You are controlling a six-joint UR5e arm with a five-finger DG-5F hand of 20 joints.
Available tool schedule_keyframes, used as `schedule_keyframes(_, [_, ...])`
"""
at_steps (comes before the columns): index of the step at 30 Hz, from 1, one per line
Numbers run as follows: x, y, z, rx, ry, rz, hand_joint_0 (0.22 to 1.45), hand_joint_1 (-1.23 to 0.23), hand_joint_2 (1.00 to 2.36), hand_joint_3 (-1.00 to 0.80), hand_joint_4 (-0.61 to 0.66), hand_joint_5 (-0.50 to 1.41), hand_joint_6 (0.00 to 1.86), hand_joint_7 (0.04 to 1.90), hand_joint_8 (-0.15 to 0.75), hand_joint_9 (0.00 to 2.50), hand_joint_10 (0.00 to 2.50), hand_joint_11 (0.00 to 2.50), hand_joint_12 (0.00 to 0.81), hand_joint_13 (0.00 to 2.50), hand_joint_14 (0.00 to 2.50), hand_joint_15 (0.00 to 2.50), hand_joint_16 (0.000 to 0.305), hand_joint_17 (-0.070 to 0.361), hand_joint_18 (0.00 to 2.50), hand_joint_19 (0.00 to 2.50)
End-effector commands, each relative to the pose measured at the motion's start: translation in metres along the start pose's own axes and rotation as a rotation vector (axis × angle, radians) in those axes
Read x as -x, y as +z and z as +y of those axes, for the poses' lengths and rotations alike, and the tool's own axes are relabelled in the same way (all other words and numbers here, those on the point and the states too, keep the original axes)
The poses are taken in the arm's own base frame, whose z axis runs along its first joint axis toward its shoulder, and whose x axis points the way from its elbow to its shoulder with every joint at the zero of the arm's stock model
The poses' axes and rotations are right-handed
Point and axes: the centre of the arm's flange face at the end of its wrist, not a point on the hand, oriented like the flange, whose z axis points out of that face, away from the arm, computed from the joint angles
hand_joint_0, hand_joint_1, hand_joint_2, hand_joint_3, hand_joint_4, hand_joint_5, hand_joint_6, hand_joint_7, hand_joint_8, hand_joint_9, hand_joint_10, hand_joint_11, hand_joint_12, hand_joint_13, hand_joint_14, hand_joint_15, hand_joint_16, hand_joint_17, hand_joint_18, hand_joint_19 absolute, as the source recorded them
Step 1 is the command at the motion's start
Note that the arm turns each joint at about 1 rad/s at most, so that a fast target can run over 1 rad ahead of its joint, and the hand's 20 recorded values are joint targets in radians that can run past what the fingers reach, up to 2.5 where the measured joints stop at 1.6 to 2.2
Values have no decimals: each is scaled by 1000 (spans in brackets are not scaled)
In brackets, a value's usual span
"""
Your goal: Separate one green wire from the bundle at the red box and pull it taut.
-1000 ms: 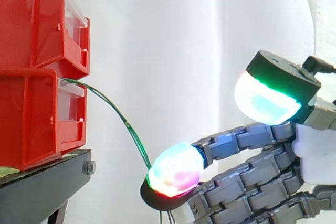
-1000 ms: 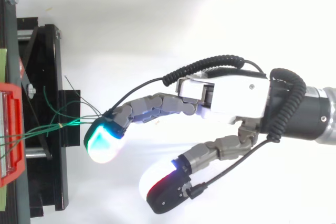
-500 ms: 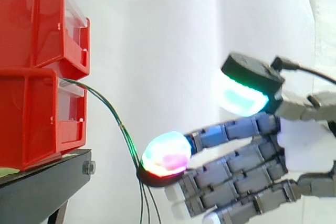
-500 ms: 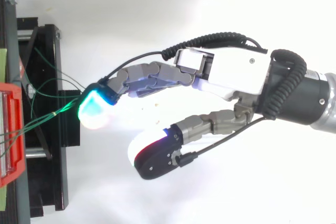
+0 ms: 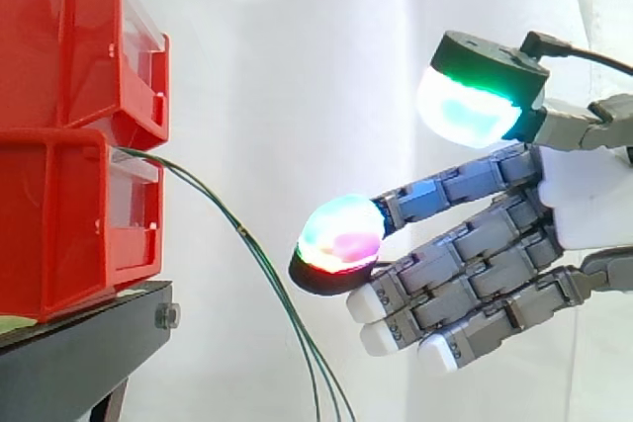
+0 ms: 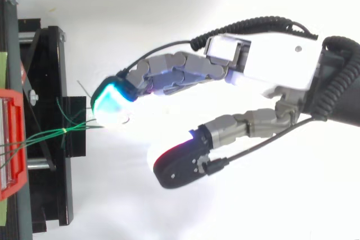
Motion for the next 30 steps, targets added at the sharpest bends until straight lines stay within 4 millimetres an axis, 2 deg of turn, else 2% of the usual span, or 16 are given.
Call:
schedule_keyframes(1, [10, 2, 0, 2, 1, -18, 529, -573, 1002, -479, 237, -226, 502, 648, 330, 529, 5, 172, 396, 473, 3, 96, 71, 159, 471, 199])
schedule_keyframes(6, [22, 6, -4, 10, -2, -38, 535, -578, 1002, -482, 236, -223, 502, 646, 326, 527, 5, 173, 388, 477, 3, 102, 70, 158, 471, 210])
schedule_keyframes(10, [25, 17, -22, 20, -6, -52, 538, -578, 1002, -481, 237, -222, 502, 651, 324, 532, 5, 175, 383, 499, 5, 112, 70, 156, 477, 211])
schedule_keyframes(12, [25, 25, -39, 22, -1, -57, 539, -578, 1001, -482, 237, -221, 501, 646, 320, 533, 5, 168, 382, 506, 4, 117, 69, 156, 479, 216])
schedule_keyframes(15, [25, 30, -47, 35, 3, -62, 540, -579, 1002, -481, 241, -219, 502, 646, 321, 541, 5, 179, 380, 518, 4, 127, 69, 156, 481, 216])
schedule_keyframes(20, [17, 42, -67, 71, -2, -69, 543, -579, 1001, -481, 240, -217, 502, 648, 320, 557, 5, 182, 376, 534, 5, 134, 69, 156, 484, 209])
schedule_keyframes(23, [15, 44, -69, 85, -2, -70, 544, -580, 1002, -483, 247, -215, 502, 649, 321, 568, 5, 186, 376, 548, 4, 141, 69, 155, 489, 210])
schedule_keyframes(27, [1, 52, -86, 97, -15, -57, 544, -580, 1002, -477, 254, -211, 502, 653, 322, 583, 6, 191, 377, 557, 5, 143, 68, 154, 501, 216])
schedule_keyframes(30, [-18, 63, -102, 109, -8, -21, 544, -580, 1002, -478, 261, -203, 502, 675, 323, 594, 6, 207, 376, 557, 5, 143, 68, 153, 508, 225])
